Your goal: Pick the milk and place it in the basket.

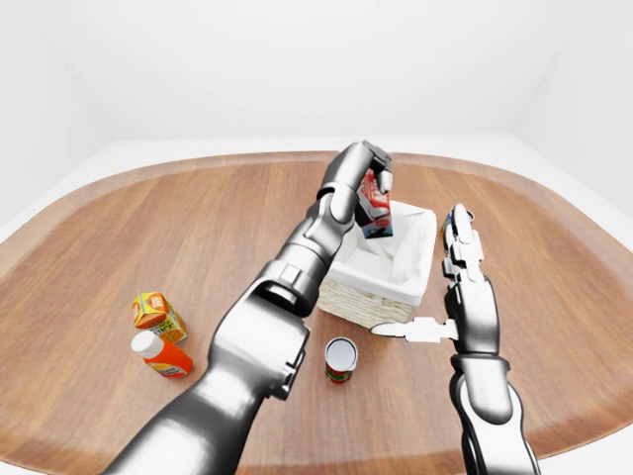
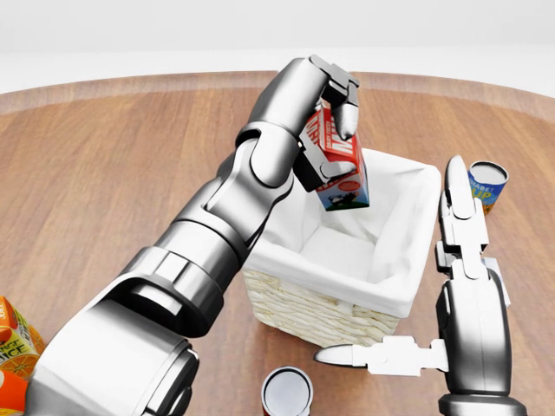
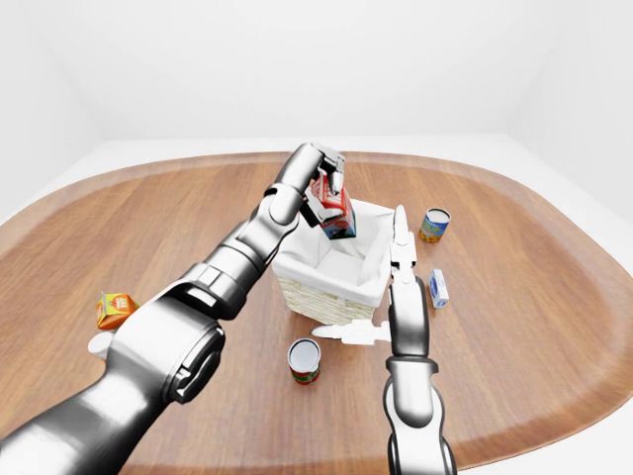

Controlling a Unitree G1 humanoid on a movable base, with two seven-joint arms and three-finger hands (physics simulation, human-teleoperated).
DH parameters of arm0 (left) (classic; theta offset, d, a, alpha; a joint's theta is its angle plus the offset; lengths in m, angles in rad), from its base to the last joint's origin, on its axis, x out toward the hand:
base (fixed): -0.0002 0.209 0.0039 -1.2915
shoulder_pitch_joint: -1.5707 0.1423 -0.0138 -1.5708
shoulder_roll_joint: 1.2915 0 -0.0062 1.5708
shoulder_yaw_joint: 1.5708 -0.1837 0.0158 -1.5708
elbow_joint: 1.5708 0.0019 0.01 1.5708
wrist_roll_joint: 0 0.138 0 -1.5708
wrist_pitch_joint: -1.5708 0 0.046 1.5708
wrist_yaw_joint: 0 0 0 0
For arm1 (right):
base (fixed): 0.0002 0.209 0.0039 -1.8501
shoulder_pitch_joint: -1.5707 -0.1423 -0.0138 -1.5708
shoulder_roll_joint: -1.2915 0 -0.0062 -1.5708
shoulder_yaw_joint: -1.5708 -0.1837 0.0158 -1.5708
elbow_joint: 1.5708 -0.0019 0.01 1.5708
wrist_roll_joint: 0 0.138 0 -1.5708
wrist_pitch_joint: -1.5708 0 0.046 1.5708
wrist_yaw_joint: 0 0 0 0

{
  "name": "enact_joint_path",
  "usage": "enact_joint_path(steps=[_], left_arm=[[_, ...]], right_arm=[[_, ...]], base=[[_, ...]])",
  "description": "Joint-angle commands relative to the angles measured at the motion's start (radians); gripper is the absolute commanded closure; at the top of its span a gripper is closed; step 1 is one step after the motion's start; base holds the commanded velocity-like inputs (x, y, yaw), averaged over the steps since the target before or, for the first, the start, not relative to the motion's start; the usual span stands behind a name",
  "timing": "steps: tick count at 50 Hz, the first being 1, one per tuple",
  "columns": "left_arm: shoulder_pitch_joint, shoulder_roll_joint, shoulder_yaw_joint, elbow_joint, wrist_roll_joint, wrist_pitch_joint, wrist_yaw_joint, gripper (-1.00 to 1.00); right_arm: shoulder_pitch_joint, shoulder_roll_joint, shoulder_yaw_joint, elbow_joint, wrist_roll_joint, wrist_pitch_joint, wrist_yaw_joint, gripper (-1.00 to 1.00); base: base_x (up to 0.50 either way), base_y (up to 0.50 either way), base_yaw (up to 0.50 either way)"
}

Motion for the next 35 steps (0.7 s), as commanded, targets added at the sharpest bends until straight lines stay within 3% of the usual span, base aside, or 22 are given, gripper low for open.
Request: enact_joint_path(steps=[1, 5, 35], left_arm=[[-0.009, -0.006, 0.038, -0.024, -0.030, 0.000, 0.056, 1.00], [-0.004, -0.001, 0.039, -0.013, -0.027, 0.000, 0.099, 1.00], [0.007, -0.020, 0.055, 0.035, -0.034, 0.000, 0.147, 1.00]], right_arm=[[-0.001, 0.000, 0.000, 0.002, 0.001, 0.000, 0.000, -1.00], [0.000, 0.000, 0.003, 0.003, -0.001, 0.000, -0.001, -1.00], [0.001, -0.001, 0.006, 0.009, 0.001, 0.000, -0.001, -1.00]], base=[[0.05, 0.00, 0.00], [0.05, 0.00, 0.00], [0.05, 0.00, 0.00]])
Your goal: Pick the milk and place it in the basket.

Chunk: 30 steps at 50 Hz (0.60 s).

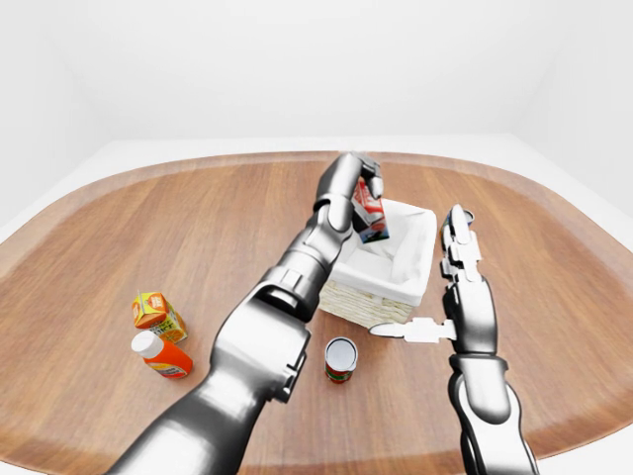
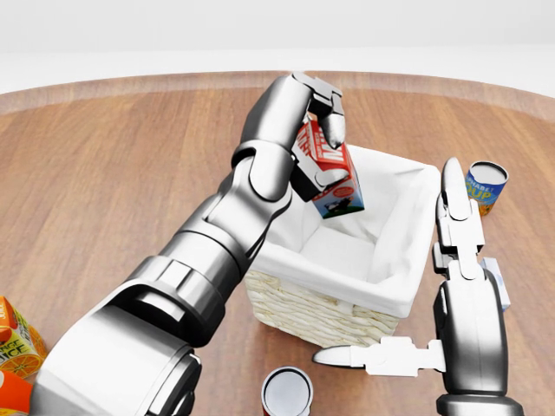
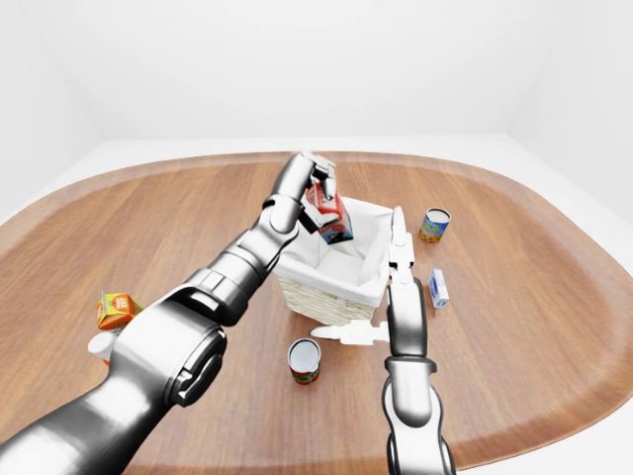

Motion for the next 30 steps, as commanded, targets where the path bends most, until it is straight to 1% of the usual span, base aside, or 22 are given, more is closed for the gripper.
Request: enact_joint_path(steps=[1, 30], left_arm=[[-0.012, -0.008, 0.033, -0.021, 0.004, 0.000, 0.034, 1.00], [0.001, -0.027, 0.050, 0.007, 0.035, 0.000, 0.071, 1.00]], right_arm=[[0.001, -0.001, 0.000, 0.000, 0.001, 0.000, 0.001, -1.00], [0.005, -0.001, -0.002, 0.005, 0.005, 0.000, 0.004, -1.00]], base=[[0.05, 0.00, 0.00], [0.05, 0.00, 0.00]])
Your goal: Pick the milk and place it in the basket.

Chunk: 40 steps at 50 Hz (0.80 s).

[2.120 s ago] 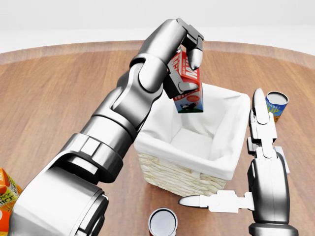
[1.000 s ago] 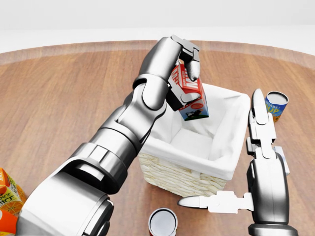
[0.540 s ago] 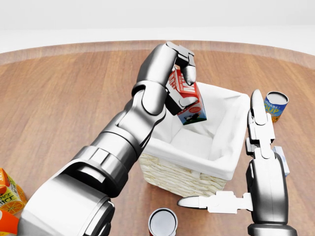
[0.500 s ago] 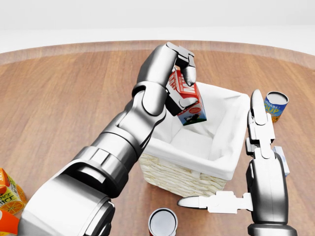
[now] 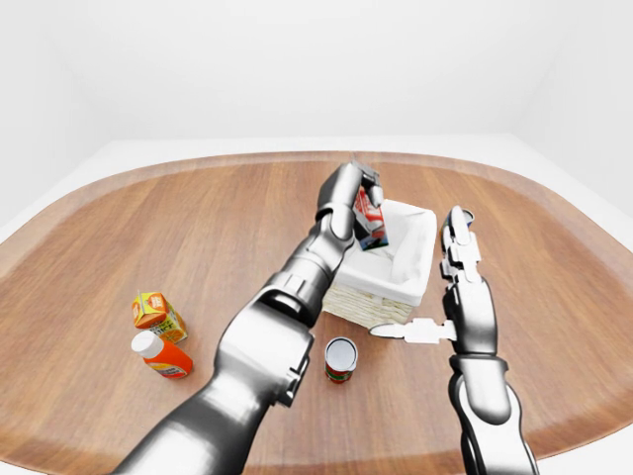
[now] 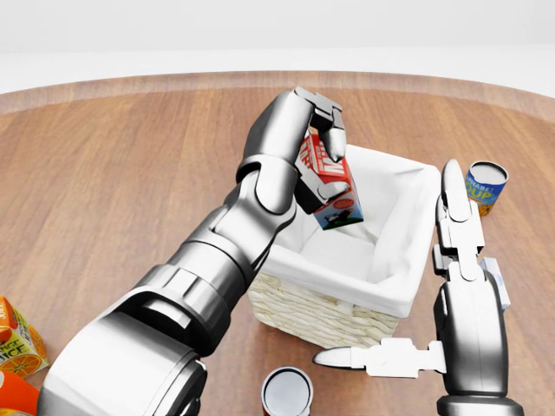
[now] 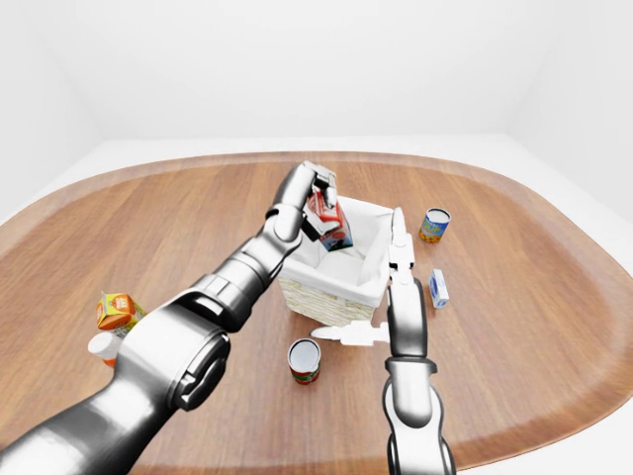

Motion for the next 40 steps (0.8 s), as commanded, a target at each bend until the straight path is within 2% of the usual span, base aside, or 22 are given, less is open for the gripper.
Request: enact_joint_path(steps=[1, 40], left_arm=[[-0.014, -0.004, 0.034, -0.029, 0.011, 0.000, 0.033, 1.00], [0.038, -0.025, 0.041, -0.010, 0.060, 0.000, 0.071, 1.00]], right_arm=[[0.001, 0.000, 0.000, 0.005, 0.001, 0.000, 0.000, -1.00], [0.005, -0.001, 0.003, 0.016, -0.001, 0.000, 0.001, -1.00]], base=[[0.05, 0.00, 0.00], [0.05, 0.00, 0.00]])
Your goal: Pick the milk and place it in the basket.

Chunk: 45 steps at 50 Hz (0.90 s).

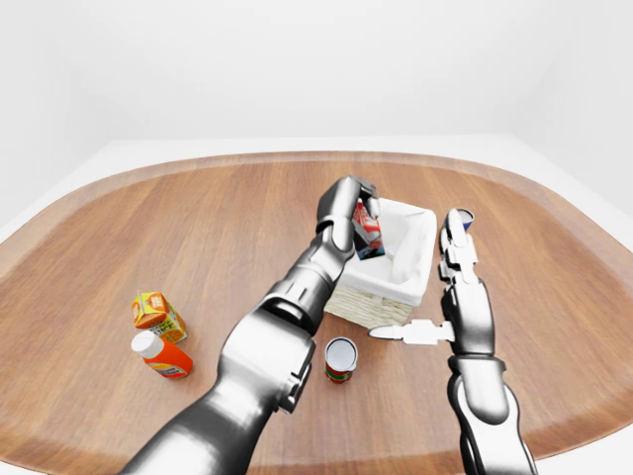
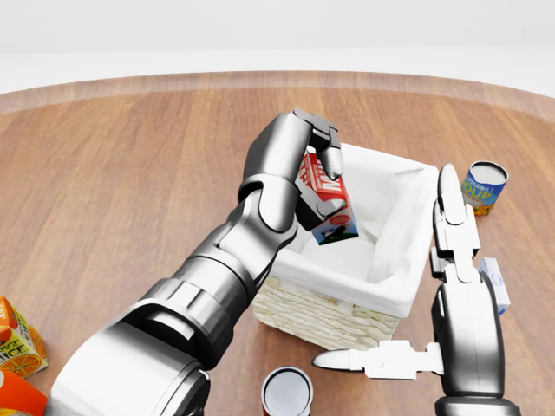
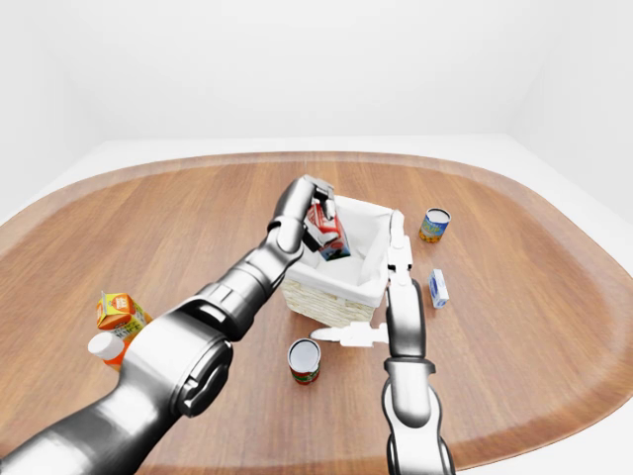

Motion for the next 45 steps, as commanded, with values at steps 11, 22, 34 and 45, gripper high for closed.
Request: enact_joint_path(steps=[11, 22, 34, 45], left_arm=[[0.002, 0.002, 0.034, -0.028, 0.025, 0.000, 0.034, 1.00], [0.019, 0.002, 0.036, -0.023, 0.049, 0.000, 0.031, -1.00], [0.006, 0.003, 0.048, -0.029, 0.029, 0.000, 0.025, -1.00], [-0.008, -0.005, 0.037, -0.056, -0.046, 0.000, -0.017, -1.00]], right_arm=[[0.006, 0.000, 0.007, -0.005, -0.002, 0.000, 0.002, -1.00], [0.008, -0.002, 0.010, -0.008, 0.003, 0.000, 0.005, -1.00], [0.008, -0.002, 0.011, -0.009, 0.005, 0.000, 0.006, -1.00], [0.007, -0.002, 0.013, 0.002, 0.003, 0.000, 0.003, -1.00]], base=[[0.05, 0.00, 0.00], [0.05, 0.00, 0.00], [0.05, 0.00, 0.00], [0.04, 0.00, 0.00]])
